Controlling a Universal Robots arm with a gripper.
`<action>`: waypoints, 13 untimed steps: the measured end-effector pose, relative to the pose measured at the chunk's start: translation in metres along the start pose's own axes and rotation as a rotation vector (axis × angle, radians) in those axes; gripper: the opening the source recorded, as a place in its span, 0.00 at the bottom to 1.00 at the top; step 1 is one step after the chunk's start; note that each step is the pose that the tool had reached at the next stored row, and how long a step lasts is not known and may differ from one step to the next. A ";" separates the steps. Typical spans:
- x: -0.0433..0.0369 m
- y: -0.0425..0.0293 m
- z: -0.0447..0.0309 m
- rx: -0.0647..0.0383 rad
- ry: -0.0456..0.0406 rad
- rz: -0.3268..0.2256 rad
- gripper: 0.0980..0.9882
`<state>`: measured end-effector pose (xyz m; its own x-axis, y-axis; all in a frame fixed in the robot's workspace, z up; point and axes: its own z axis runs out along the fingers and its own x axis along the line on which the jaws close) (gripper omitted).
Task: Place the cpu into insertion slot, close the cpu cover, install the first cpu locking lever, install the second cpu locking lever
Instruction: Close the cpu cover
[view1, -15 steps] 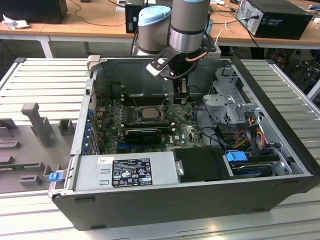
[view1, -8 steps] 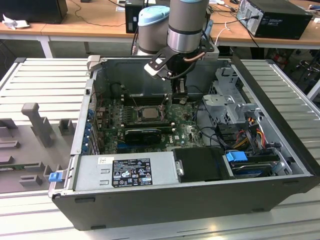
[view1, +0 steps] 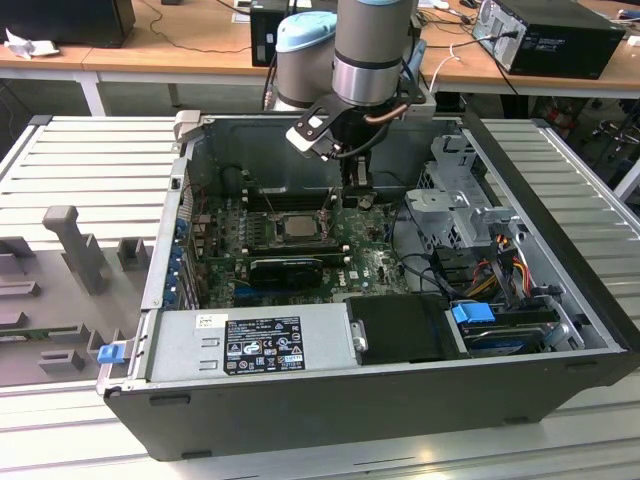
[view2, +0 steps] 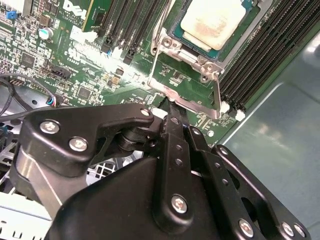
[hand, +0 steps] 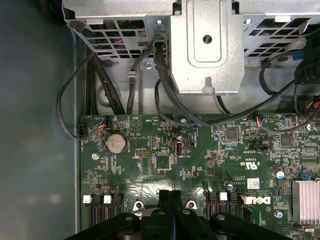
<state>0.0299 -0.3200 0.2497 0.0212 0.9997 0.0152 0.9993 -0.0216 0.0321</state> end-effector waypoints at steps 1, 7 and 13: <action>0.0000 -0.0003 0.0000 0.000 0.0000 0.000 0.01; -0.0001 -0.0065 -0.0002 0.000 0.0001 0.000 0.01; -0.0003 -0.0133 -0.0004 0.000 0.0000 0.000 0.01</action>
<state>0.0166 -0.3200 0.2497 0.0212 0.9997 0.0151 0.9992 -0.0217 0.0321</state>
